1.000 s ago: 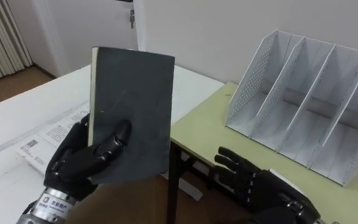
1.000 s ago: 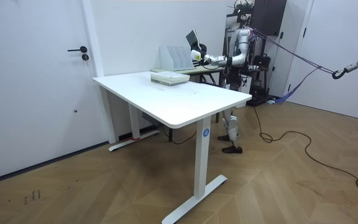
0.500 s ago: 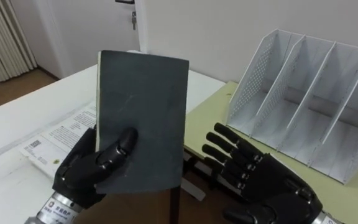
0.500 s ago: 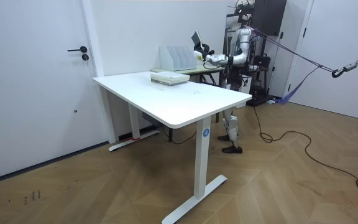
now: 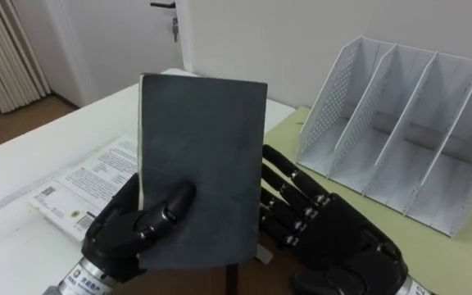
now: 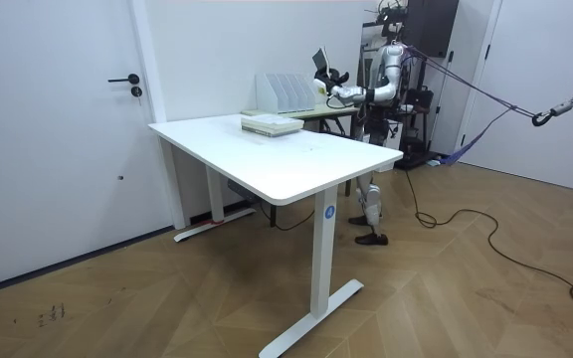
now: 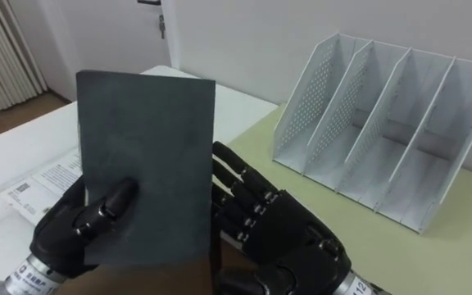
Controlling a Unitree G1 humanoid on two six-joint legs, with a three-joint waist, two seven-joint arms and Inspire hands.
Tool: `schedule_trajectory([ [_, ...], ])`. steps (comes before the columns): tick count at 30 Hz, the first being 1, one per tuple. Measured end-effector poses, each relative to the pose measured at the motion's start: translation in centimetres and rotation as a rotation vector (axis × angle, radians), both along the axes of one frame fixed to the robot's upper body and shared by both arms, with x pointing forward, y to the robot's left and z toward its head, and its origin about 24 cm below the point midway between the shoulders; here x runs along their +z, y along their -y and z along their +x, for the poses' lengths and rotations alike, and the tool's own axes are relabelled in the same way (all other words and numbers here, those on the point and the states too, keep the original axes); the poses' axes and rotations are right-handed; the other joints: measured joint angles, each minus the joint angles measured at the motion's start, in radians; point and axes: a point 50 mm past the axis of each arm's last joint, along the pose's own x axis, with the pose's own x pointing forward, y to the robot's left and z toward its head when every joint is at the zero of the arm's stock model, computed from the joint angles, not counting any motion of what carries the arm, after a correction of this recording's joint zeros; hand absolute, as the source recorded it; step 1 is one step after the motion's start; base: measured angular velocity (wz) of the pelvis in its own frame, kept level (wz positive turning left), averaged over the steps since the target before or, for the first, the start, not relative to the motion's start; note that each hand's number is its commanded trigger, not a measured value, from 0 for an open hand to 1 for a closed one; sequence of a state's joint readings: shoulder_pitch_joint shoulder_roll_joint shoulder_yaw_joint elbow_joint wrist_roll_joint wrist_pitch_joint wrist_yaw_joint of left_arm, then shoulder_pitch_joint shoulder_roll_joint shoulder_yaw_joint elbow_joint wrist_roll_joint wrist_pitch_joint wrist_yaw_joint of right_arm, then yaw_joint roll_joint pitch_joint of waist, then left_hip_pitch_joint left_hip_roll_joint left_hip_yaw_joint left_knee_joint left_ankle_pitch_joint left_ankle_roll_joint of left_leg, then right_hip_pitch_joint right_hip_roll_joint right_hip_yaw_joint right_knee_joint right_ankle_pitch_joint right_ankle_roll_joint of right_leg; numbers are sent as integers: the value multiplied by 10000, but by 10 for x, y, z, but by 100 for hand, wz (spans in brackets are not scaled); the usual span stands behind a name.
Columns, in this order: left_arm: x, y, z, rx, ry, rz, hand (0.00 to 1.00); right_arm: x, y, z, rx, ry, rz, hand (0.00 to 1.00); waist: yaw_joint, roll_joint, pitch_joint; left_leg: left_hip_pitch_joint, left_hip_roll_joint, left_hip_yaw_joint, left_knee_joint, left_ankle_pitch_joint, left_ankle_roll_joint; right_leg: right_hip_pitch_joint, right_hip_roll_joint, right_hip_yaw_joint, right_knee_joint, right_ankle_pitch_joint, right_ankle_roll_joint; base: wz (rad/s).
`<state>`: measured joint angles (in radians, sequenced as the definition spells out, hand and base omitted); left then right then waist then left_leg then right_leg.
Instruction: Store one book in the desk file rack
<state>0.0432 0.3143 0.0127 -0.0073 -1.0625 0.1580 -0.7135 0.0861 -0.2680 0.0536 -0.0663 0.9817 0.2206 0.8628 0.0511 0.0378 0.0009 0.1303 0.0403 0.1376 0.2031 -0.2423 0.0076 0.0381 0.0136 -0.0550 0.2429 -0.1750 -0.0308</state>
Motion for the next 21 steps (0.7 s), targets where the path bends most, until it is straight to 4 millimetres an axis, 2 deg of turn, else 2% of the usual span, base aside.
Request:
schedule_trajectory([
  [3, 1, -3, 0, -148, -56, 197, 100, -1, -1, -1, 150, -91, -47, 0, -9, 36, 18, -96, 4, -1, -2, -1, -1, -50, 1, -25, -3, -1, 0, 2],
  [14, 2, -6, 0, -764, -229, 810, 100, -4, -3, -2, 458, -348, -284, 0, -205, 93, -6, -135, -1, -13, 6, -2, -3, -55, 3, 3, -62, -1, -1, 2],
  [17, 3, -7, 0, -861, -294, 907, 100, -4, -3, -3, 506, -419, -376, 0, -187, 180, -35, -124, 1, -3, 8, -2, -3, -53, 4, -3, -50, -1, -1, 0],
  [19, 3, -7, 0, -897, -326, 922, 100, -4, -2, -3, 528, -429, -440, 0, -169, 264, -92, -103, 9, 27, 5, -2, -3, -56, 12, 1, -22, -2, -2, 0],
  [21, 3, -7, 0, -907, -318, 948, 100, -4, -2, -3, 539, -434, -445, 0, -159, 321, -115, -80, 13, 29, 0, -2, -4, -56, 14, 1, 7, -4, -6, 0],
])
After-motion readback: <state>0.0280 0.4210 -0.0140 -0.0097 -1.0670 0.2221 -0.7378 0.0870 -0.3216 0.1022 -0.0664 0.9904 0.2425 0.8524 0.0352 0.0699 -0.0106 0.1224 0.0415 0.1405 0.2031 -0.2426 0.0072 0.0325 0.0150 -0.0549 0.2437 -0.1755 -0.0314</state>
